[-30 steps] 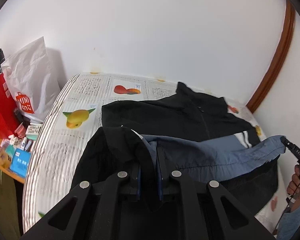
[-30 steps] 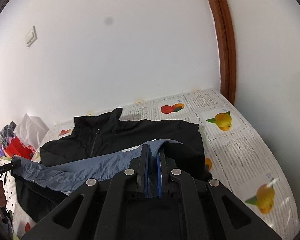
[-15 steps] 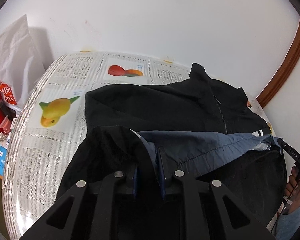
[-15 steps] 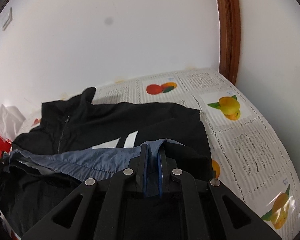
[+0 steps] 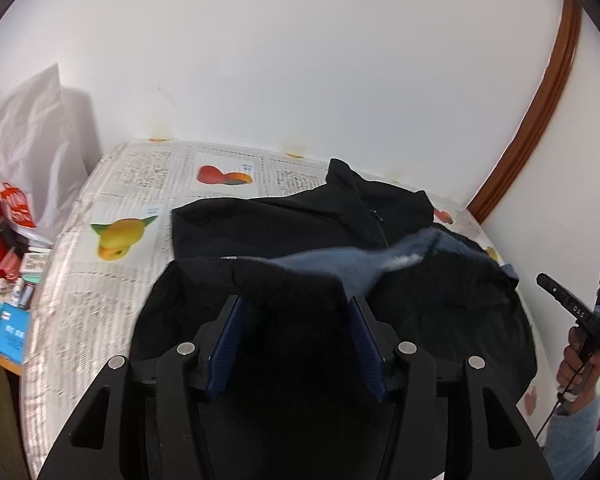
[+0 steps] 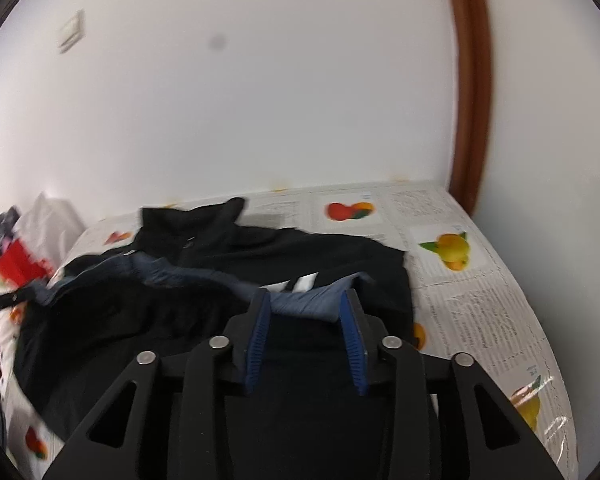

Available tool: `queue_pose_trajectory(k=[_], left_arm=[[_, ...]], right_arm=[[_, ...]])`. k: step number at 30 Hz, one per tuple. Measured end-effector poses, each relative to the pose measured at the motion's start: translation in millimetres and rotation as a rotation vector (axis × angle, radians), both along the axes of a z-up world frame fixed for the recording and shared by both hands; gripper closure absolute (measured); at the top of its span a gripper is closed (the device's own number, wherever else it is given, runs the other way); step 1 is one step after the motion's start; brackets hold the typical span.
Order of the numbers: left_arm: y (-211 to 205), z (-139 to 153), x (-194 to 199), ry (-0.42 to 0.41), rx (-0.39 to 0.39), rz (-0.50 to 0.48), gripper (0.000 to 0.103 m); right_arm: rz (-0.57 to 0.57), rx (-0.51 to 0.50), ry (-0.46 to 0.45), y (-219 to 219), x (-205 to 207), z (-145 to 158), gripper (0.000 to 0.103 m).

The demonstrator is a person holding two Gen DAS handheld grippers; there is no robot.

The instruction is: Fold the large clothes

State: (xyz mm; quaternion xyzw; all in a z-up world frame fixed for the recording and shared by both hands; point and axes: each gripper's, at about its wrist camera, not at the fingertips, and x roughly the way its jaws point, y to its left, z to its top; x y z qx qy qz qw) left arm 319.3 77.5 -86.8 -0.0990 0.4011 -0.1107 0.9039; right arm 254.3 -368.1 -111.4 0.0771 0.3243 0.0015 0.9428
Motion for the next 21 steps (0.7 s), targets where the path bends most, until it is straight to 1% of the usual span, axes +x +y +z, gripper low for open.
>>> queue_pose_trajectory(k=[3,5,8,10,15,18,20,21], left_arm=[[2.8,0.6,-12.1,-0.014,0.021,0.01,0.051],[1.5,-3.9,-14.7,0.0,0.034,0.003,0.048],[-5.8,-15.6,-11.3,0.025,0.086,-0.007,0.048],[-11.1,-24.2,-3.3,0.042,0.132,0.001,0.048],[-19.4,-37.1,24.3,0.04,0.21,0.018,0.048],[-21.1,-45.5,46.3,0.037,0.249,0.052,0.048],[-19.9,-53.2,60.0,0.042,0.283,0.085,0.048],[-18.8,-56.7,65.5,0.044,0.302,0.105,0.048]], right_arm=[[0.067,-0.039,0.033,19.3,-2.7,-6.3,0.064],[0.101,-0.044,0.058,28.4,-0.6,-14.6,0.064],[0.135,-0.069,0.13,41.5,15.0,-36.0,0.064],[0.118,-0.098,0.16,45.0,26.5,-46.2,0.064],[0.1,-0.122,0.172,41.1,67.3,-55.0,0.064],[0.075,-0.15,0.209,35.7,95.2,-65.9,0.065],[0.043,-0.197,0.222,28.3,112.6,-75.0,0.065],[0.032,-0.21,0.22,24.3,117.5,-77.6,0.067]])
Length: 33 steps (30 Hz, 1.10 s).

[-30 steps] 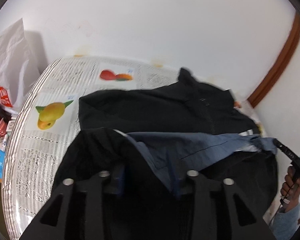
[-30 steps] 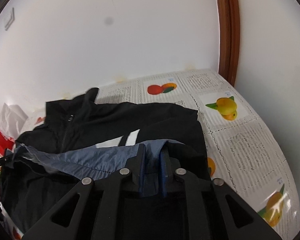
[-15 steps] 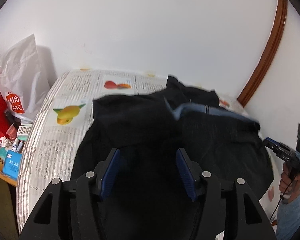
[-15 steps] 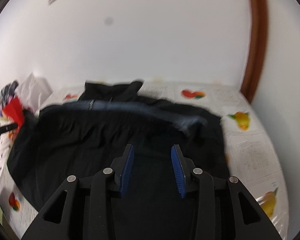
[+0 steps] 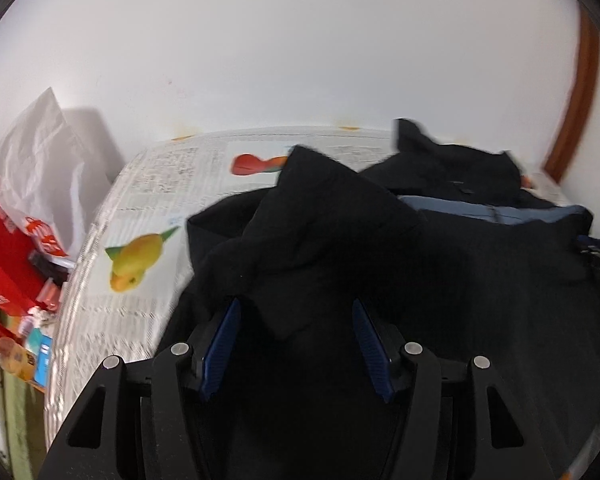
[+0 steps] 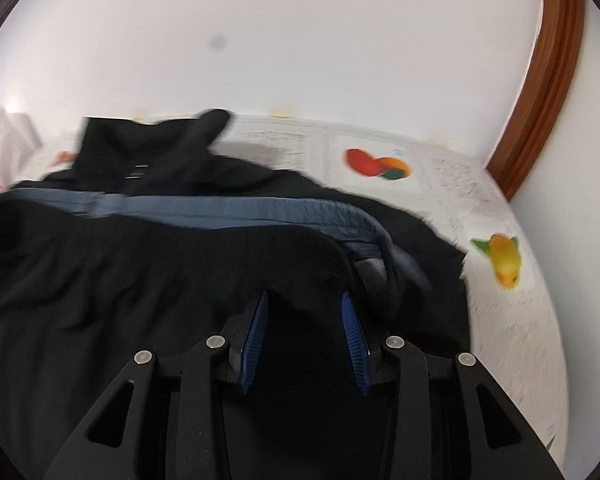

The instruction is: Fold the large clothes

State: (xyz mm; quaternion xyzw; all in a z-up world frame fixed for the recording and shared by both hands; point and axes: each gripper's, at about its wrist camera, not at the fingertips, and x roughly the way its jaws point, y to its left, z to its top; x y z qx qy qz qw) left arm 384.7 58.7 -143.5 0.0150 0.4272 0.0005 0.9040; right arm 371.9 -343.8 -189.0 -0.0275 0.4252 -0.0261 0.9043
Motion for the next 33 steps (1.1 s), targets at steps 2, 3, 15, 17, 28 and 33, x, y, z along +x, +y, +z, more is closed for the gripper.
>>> queue_pose_trajectory(k=[2,3,15,17,28,33], left_arm=[[1.4,-7.9,11.2,0.009,0.065,0.062,0.048],[1.2,-11.7,15.4,0.017,0.082,0.073,0.048],[-37.6,-22.9,33.7,0.031,0.004,0.046,0.048],[-47.5,-23.5,35.5,0.028,0.0,0.04,0.048],[-63.1,-13.2,26.0,0.051,-0.012,0.005,0.047],[-50.6,0.6,5.4,0.052,-0.034,-0.006,0.044]], right_arm=[[-0.018,0.011,0.01,-11.2,9.9,-6.4,0.068],[-0.025,0.026,0.019,-17.2,14.0,-10.4,0.068],[-0.012,0.063,0.032,-70.6,35.2,-23.2,0.068],[-0.013,0.065,0.027,-81.4,36.3,-24.7,0.068],[-0.086,0.076,0.001,-104.9,21.8,-6.0,0.065],[-0.005,0.123,-0.044,-49.5,-7.6,31.3,0.061]])
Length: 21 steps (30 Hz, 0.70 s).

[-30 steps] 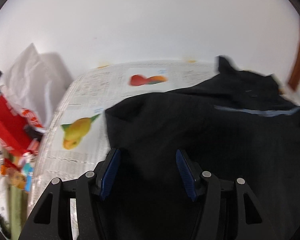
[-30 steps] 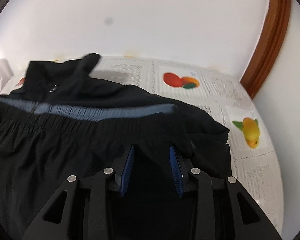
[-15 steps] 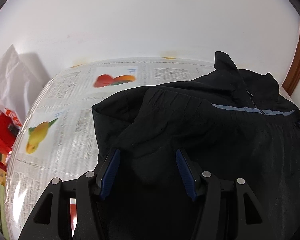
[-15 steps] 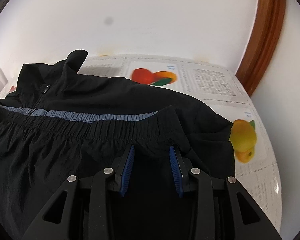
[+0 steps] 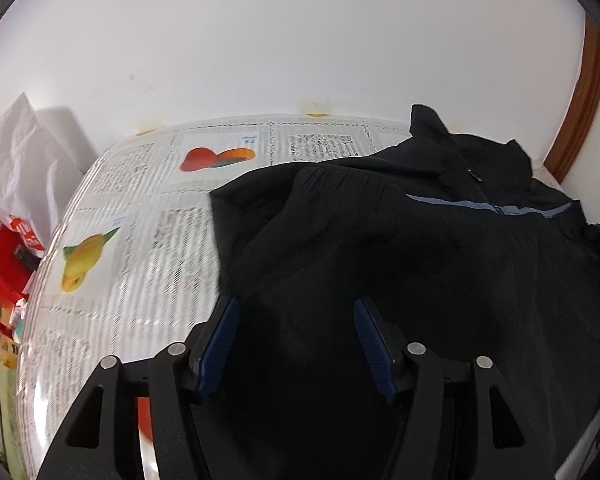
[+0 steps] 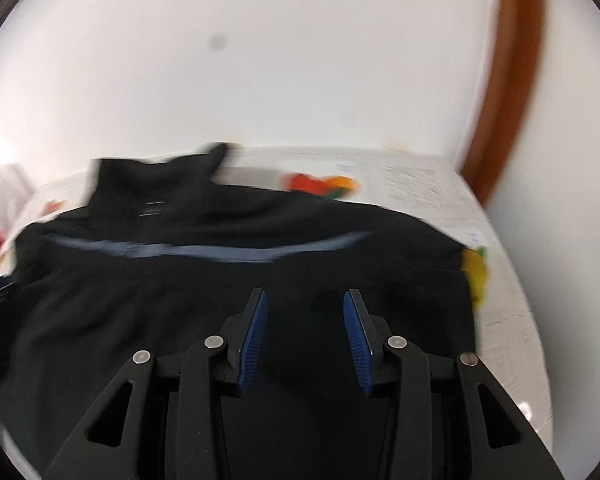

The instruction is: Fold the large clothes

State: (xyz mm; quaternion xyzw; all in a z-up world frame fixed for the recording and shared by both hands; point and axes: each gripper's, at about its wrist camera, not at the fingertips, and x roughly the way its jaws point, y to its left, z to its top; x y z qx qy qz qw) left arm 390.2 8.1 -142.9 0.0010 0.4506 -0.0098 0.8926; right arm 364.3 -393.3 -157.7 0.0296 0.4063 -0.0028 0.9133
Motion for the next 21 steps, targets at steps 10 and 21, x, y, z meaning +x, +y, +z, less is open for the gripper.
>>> queue_pose_trajectory(k=[10,21], left_arm=[[49.0,19.6,-63.2,-0.015,-0.03,0.027,0.041],[87.3,15.4,-125.7,-0.014,-0.057,0.057,0.041]], right_arm=[[0.164,0.015,0.104,134.0,-17.3,-22.8,0.056],[0.162,-0.068,0.108,149.6,-99.5,-35.7,0.056]])
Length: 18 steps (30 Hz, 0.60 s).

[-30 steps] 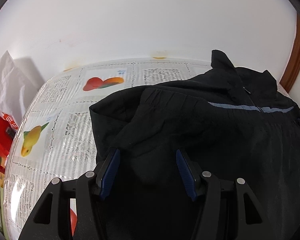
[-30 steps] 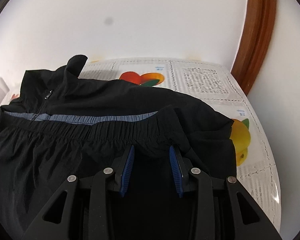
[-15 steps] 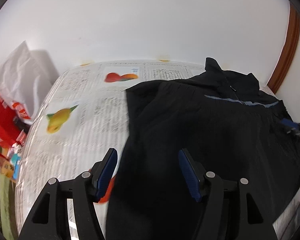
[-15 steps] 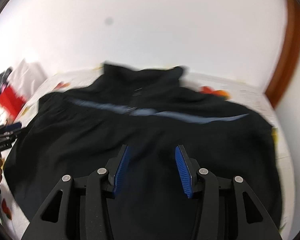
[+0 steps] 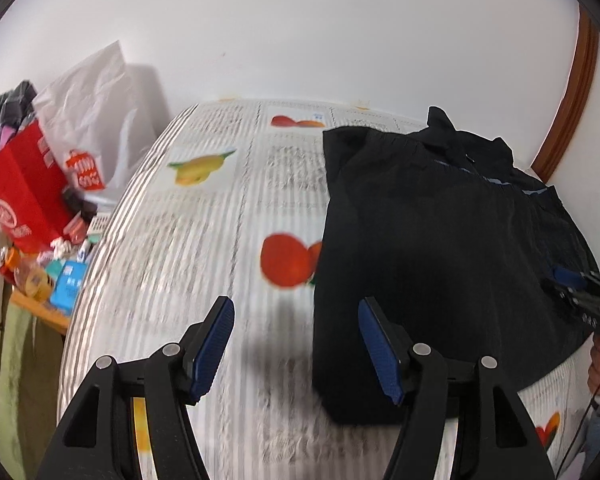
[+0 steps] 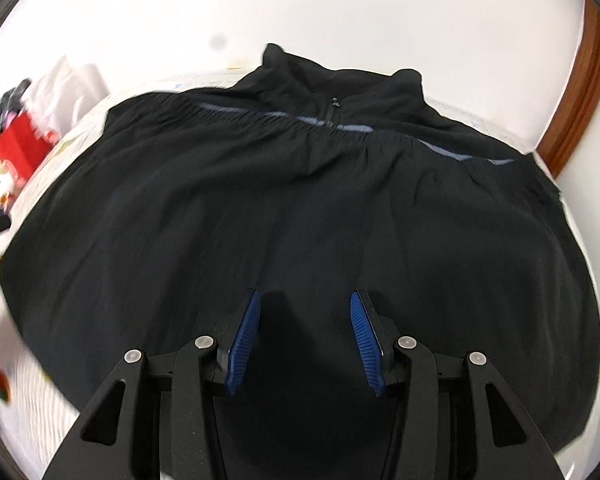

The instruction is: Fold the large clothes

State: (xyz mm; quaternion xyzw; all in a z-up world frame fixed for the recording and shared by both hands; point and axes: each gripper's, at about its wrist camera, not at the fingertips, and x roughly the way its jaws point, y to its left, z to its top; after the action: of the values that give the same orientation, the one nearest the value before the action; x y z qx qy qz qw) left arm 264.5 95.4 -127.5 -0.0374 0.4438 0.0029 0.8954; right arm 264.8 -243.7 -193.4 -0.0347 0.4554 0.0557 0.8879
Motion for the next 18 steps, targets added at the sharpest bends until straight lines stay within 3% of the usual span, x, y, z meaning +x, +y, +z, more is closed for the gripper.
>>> queue_pose_trajectory(k=[7,13,15,18], left_arm=[[11.0,-6.5,-44.1,0.008,-0.006,0.032,0.041],[18.3,-13.5,-77.7,0.021,-0.01,0.052,0.041],[20.8,-14.1,-88.9,0.023,0.002,0.052,0.041],[26.9,-14.2,-101.4,0.024,0.015,0.059,0.041]], right_arm=[[-0.007,0.03,-0.03,-4.3,-73.0,2.7,0.056],[-0.001,0.034,-0.002,-4.3,-103.9,-7.3,0.056],[0.009,-0.005,0.015,0.3,-112.2,-11.1,0.056],[0.035,-0.003,-0.023,9.0,-124.9,2.0,0.056]])
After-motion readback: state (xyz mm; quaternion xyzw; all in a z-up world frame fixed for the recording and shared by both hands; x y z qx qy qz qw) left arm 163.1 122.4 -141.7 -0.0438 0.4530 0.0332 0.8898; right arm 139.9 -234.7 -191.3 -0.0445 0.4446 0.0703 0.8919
